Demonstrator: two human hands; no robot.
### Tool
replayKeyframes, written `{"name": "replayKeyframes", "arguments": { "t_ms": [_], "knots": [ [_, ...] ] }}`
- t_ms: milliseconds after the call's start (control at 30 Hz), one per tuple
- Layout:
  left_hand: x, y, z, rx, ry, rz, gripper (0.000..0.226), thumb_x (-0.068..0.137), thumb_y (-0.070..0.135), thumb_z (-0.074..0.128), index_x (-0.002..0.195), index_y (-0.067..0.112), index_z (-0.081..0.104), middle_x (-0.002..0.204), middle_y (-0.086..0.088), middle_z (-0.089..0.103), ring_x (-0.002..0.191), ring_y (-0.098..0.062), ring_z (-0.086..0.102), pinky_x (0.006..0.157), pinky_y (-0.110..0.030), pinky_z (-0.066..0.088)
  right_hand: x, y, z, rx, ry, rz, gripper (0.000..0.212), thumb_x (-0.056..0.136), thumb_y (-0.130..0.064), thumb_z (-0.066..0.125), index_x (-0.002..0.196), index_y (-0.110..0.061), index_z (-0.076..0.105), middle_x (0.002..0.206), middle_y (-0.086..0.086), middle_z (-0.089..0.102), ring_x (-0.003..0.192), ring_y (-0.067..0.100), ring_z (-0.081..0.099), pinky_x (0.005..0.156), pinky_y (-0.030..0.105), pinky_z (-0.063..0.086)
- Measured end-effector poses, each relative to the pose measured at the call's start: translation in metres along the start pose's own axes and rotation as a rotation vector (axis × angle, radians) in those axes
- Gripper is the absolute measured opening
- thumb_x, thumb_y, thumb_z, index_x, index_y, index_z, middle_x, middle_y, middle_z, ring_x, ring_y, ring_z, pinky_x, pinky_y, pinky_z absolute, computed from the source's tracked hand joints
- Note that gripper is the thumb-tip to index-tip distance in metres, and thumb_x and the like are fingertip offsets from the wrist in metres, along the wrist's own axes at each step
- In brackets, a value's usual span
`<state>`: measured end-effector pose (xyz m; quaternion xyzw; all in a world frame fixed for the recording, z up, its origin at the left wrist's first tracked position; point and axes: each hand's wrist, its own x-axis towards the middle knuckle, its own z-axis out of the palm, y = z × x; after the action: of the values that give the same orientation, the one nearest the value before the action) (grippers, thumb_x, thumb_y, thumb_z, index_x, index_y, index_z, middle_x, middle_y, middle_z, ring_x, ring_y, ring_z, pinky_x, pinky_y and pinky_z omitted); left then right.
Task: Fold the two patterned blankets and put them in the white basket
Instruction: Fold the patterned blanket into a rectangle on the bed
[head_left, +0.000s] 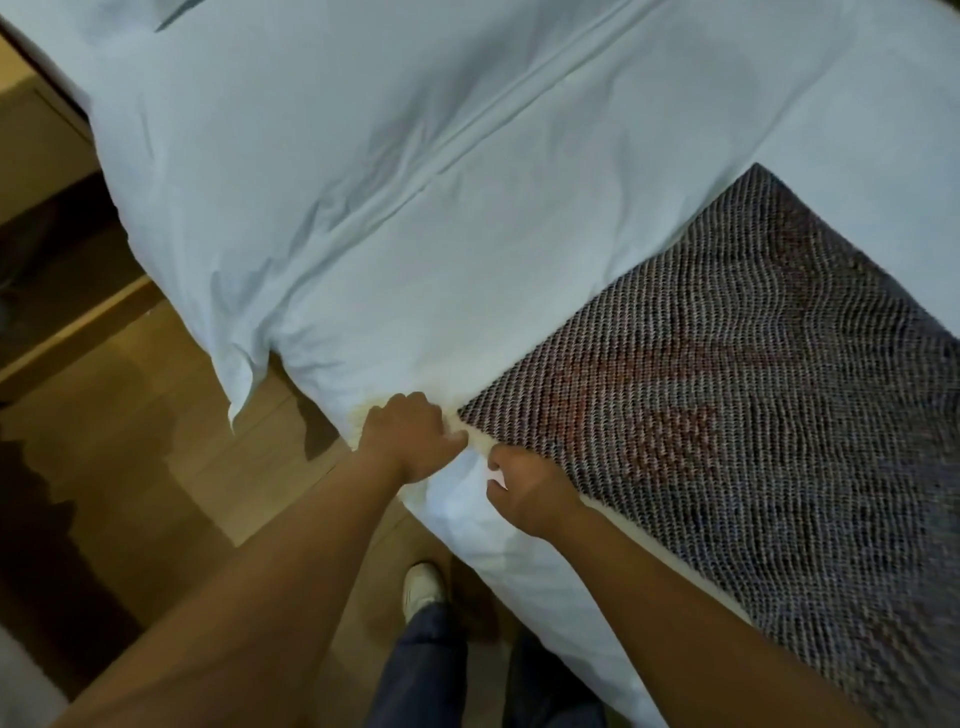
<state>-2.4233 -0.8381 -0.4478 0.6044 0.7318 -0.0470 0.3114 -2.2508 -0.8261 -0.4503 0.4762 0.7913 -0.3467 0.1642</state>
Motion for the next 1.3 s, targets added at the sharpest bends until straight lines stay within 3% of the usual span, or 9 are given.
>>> {"name": "replayKeyframes", "arguments": {
  "t_ms": [167,333,467,667,733,833,1000,1100,1300],
  "knots": [
    [0.004,0.002,0.015,0.305,0.005,0.032,0.061,0.082,0.040,0.062,0.129,0.015,0.033,0.122,-0.005,0.049,0.108,-0.025,0.048,0.084,-0.036,0.038,-0.012,0.001,0.005,-0.126,0.264,-0.031,0.033,0.087,-0.020,0.052,0.115,-0.003,0.053,0.112,0.014,0.055,0.103,0.029,0.052,0.080,0.037,0.048],
    [0.004,0.008,0.018,0.385,0.005,0.057,0.028,0.091,0.013,0.043,0.119,0.012,0.042,0.120,-0.006,0.050,0.113,-0.026,0.048,0.104,-0.044,0.028,-0.025,0.009,0.004,-0.331,0.348,0.033,0.031,0.061,-0.010,0.075,0.090,-0.006,0.064,0.082,0.012,0.063,0.071,0.027,0.061,0.052,0.033,0.051],
    [0.000,-0.010,0.011,0.408,-0.005,0.032,0.024,0.094,0.016,0.036,0.114,0.011,0.047,0.113,-0.006,0.056,0.105,-0.026,0.054,0.096,-0.039,0.033,-0.013,0.012,0.007,-0.245,0.241,0.090,0.027,0.090,-0.005,0.041,0.116,-0.005,0.048,0.117,0.015,0.055,0.107,0.029,0.052,0.085,0.038,0.046],
    [-0.015,-0.021,0.015,0.560,0.039,-0.011,0.027,0.089,0.009,0.043,0.115,0.006,0.050,0.109,-0.010,0.058,0.099,-0.029,0.057,0.097,-0.047,0.036,-0.014,0.010,0.021,-0.090,0.161,0.034,0.028,0.089,0.002,0.040,0.115,-0.004,0.049,0.119,0.016,0.055,0.109,0.028,0.052,0.089,0.034,0.042],
    [-0.014,0.005,0.022,0.515,0.135,0.004,0.047,0.088,0.012,0.045,0.134,0.007,0.036,0.128,-0.016,0.047,0.115,-0.032,0.048,0.103,-0.056,0.028,-0.025,0.019,0.021,-0.027,0.203,0.048,0.025,0.091,-0.004,0.042,0.115,-0.005,0.050,0.119,0.014,0.053,0.111,0.028,0.049,0.089,0.035,0.042],
    [-0.014,0.050,0.035,0.526,0.154,0.209,0.073,0.089,0.027,0.040,0.148,0.015,-0.001,0.155,-0.014,0.011,0.140,-0.032,0.015,0.110,-0.058,0.009,-0.049,0.039,0.017,0.032,0.363,0.057,0.018,0.087,-0.017,0.049,0.102,-0.007,0.053,0.107,0.012,0.054,0.101,0.027,0.049,0.082,0.037,0.044],
    [-0.032,0.125,0.070,0.543,0.021,0.759,0.050,0.085,0.025,0.048,0.133,0.016,0.038,0.135,-0.009,0.041,0.125,-0.027,0.037,0.105,-0.046,0.023,-0.129,0.093,0.026,0.006,0.574,0.219,0.019,0.057,-0.013,0.064,0.071,-0.006,0.054,0.070,0.011,0.053,0.061,0.027,0.052,0.054,0.032,0.045],
    [-0.037,0.165,0.091,0.583,-0.054,0.812,0.038,0.092,0.027,0.042,0.128,0.015,0.037,0.128,-0.008,0.042,0.116,-0.027,0.040,0.094,-0.040,0.030,-0.173,0.128,0.045,-0.136,0.497,0.408,0.024,0.054,-0.022,0.061,0.074,-0.008,0.059,0.072,0.011,0.057,0.060,0.028,0.056,0.054,0.033,0.049],
    [-0.037,0.194,0.104,0.722,-0.089,0.805,0.033,0.093,0.012,0.034,0.126,0.014,0.039,0.125,-0.008,0.045,0.115,-0.028,0.043,0.095,-0.040,0.031,-0.186,0.157,0.060,-0.152,0.515,0.588,0.028,0.049,-0.006,0.085,0.068,-0.008,0.064,0.067,0.010,0.063,0.057,0.028,0.060,0.050,0.030,0.049]
  ]
}}
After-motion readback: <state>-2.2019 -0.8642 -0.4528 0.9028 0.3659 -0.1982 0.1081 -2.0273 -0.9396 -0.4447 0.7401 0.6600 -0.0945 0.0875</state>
